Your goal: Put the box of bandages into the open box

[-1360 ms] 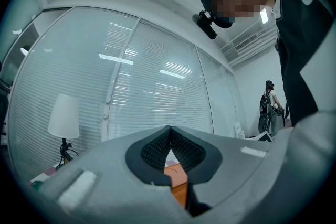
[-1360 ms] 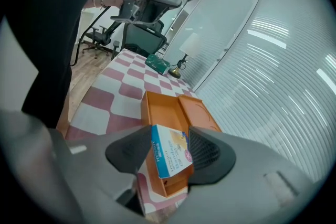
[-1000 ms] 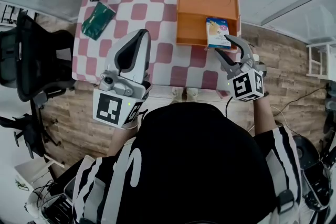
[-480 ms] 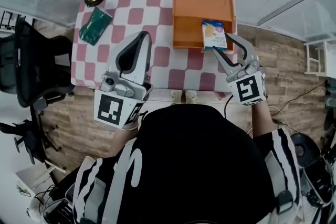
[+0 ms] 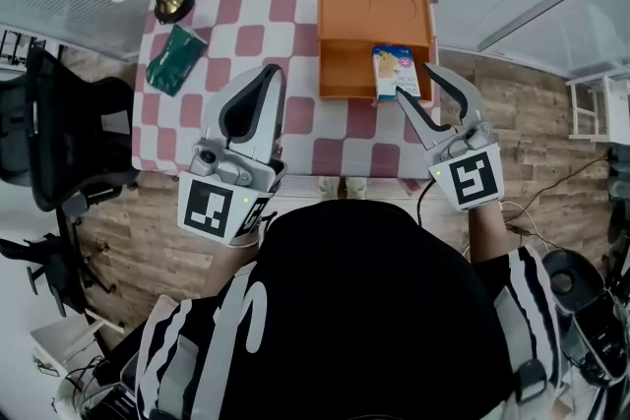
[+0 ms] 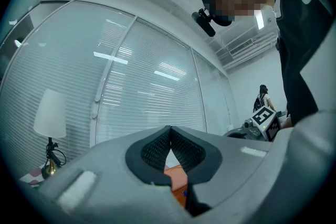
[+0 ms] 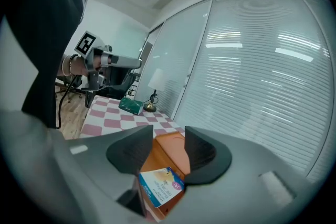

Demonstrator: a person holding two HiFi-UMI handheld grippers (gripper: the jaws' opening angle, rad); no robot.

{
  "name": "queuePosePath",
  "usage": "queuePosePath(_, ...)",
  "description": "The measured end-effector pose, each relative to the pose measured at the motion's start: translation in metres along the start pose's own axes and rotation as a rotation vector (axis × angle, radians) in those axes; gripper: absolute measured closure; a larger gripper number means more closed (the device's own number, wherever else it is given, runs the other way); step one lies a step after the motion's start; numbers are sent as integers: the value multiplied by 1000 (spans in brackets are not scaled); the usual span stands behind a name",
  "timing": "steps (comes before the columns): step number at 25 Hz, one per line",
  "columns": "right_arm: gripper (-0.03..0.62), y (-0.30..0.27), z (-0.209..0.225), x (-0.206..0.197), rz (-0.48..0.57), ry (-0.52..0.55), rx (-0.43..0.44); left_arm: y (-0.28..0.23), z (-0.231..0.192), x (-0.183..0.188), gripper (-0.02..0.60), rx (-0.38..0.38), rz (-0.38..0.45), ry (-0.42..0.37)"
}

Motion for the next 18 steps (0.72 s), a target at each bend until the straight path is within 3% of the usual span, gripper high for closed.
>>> queuePosePath(18,477,23,23,29,151,-184,-108,-10,5,0,581,-32,-6,-3)
Point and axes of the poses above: the fingertips, and each gripper's own axes: y backward along the fingers, z to its right, x out of its top, the point moved 3 cm from there along y, backward along the fingers, and after that the axes turned 5 degrees about x, right-handed, at the moved point
